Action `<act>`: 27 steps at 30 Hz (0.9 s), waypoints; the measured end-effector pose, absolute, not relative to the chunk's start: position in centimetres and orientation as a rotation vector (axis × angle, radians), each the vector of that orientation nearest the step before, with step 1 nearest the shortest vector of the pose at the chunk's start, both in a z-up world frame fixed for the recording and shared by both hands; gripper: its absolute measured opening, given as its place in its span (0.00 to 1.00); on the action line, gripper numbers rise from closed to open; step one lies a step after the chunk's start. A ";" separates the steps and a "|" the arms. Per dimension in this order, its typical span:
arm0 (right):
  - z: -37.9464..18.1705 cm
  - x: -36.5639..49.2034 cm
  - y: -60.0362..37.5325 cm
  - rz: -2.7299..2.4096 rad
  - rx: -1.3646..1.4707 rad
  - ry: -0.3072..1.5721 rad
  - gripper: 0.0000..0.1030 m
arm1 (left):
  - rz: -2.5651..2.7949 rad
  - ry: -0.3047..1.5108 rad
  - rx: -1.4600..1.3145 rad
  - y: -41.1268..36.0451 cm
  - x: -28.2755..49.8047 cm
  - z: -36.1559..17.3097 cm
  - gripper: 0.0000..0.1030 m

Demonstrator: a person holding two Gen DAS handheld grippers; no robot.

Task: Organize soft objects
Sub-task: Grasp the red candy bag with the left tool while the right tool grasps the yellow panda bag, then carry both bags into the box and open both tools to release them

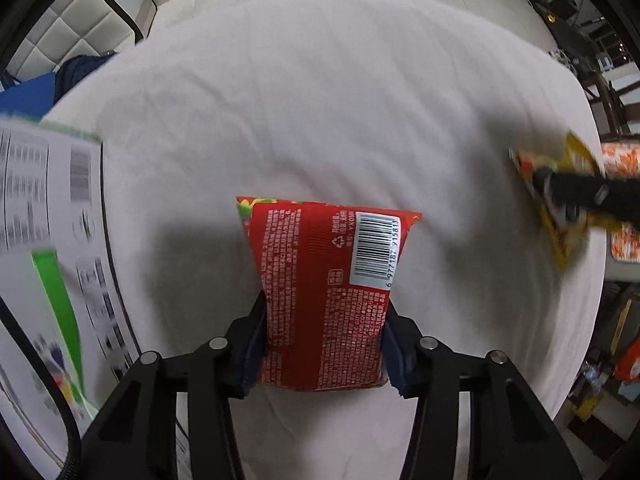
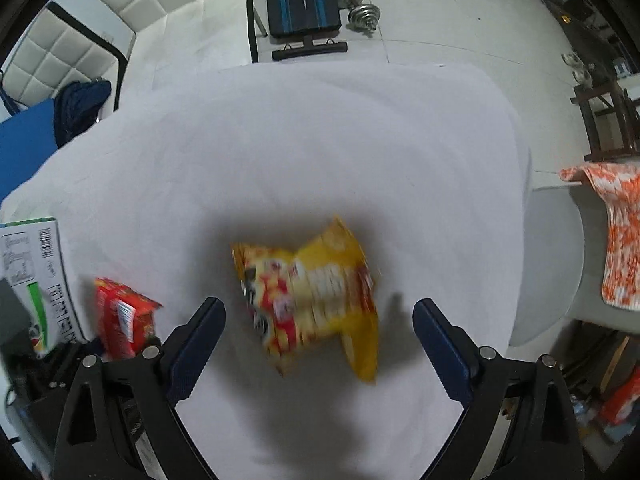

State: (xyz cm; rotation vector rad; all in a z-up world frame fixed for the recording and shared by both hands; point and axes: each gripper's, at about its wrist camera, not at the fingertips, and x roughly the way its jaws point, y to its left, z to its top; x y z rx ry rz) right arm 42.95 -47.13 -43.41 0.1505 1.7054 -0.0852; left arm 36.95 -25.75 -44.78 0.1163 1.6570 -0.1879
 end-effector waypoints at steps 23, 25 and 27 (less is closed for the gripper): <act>-45.5 40.9 -45.2 -0.125 0.237 1.726 0.53 | -0.210 1.540 0.125 -27.2 37.5 -40.7 0.43; -44.9 40.0 -44.9 -0.118 0.254 1.707 0.53 | -0.228 1.510 0.125 -27.1 36.5 -39.6 0.43; -44.1 38.9 -44.4 -0.105 0.273 1.688 0.53 | -0.245 1.470 0.129 -26.9 35.3 -37.7 0.42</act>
